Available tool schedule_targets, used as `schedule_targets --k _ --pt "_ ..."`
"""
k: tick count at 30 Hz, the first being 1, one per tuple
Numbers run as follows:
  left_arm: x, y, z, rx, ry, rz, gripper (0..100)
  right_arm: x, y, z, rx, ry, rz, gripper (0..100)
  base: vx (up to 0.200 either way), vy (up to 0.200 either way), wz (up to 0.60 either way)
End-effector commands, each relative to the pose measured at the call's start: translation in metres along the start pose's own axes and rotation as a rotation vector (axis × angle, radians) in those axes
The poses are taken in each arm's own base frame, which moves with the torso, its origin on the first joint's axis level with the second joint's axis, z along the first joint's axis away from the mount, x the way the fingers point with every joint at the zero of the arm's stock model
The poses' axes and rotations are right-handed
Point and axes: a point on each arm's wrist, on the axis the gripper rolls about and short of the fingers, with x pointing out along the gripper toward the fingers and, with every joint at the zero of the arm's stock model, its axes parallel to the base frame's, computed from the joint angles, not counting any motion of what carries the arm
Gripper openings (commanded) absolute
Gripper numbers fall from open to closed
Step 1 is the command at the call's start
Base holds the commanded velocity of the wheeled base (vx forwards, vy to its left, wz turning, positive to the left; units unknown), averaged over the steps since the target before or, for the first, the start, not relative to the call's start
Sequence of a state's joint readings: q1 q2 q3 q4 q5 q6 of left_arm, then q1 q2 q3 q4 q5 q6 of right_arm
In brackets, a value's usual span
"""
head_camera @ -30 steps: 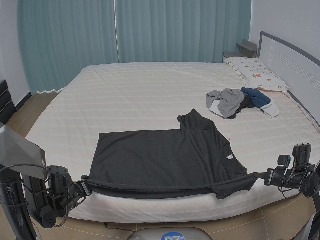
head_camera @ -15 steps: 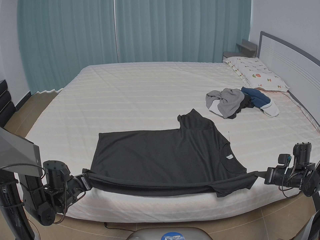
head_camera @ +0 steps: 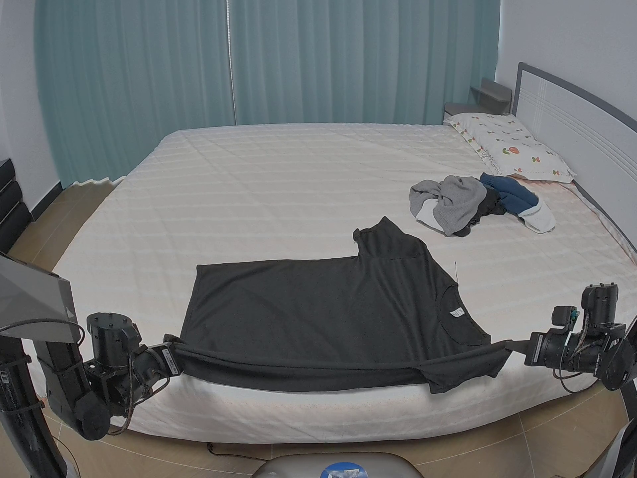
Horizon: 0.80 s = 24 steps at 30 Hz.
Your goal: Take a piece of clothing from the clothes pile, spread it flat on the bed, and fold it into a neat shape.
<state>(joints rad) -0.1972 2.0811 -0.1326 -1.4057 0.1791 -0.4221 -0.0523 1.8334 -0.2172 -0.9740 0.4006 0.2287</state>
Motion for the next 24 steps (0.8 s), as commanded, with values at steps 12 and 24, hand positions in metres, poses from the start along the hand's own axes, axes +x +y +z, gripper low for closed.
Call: schedule_targets --k 12,24 --pt "0.052 -0.005 0.010 -0.013 0.007 0.011 0 0.054 -0.006 0.030 0.056 -0.030 0.031 0 0.000 0.000 0.00" --pt "0.080 -0.005 0.008 -0.022 -0.005 0.017 0 0.088 -0.012 0.035 0.050 -0.030 0.007 0 0.000 0.000 0.00"
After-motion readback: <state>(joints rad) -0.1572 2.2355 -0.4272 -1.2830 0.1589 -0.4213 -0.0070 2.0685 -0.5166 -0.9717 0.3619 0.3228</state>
